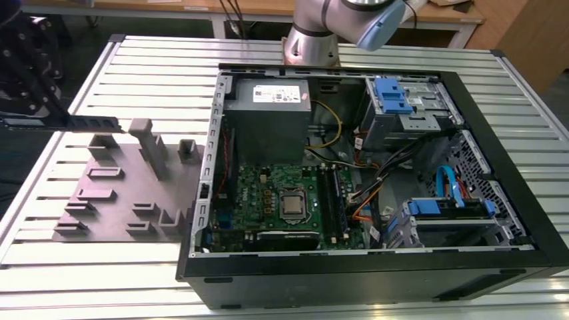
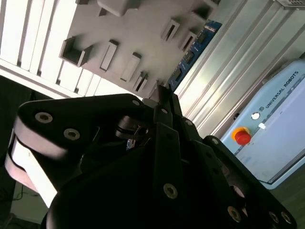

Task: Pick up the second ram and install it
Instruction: 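Pick up the second ram and move it above second insertion slot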

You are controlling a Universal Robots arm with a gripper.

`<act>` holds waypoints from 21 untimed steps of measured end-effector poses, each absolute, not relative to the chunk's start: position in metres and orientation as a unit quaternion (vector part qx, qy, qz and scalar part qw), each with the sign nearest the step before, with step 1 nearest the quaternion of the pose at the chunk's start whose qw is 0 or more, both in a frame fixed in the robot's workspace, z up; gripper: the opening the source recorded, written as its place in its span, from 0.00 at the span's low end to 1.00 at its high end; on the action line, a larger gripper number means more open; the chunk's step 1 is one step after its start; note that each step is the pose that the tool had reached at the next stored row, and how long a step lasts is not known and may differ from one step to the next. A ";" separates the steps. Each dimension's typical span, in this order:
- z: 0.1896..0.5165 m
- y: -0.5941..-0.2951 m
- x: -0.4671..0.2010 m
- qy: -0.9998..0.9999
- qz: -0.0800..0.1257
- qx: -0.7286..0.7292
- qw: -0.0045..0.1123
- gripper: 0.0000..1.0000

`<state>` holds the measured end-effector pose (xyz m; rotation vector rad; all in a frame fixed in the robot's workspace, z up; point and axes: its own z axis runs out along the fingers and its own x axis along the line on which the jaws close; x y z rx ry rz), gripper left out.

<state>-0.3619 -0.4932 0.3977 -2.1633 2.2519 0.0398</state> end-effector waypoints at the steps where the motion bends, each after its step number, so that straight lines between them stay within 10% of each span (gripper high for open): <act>1: 0.398 -0.493 -0.357 0.721 0.013 -0.693 0.009 0.14; 21: 0.393 -0.489 -0.278 0.721 0.014 -0.693 0.008 0.14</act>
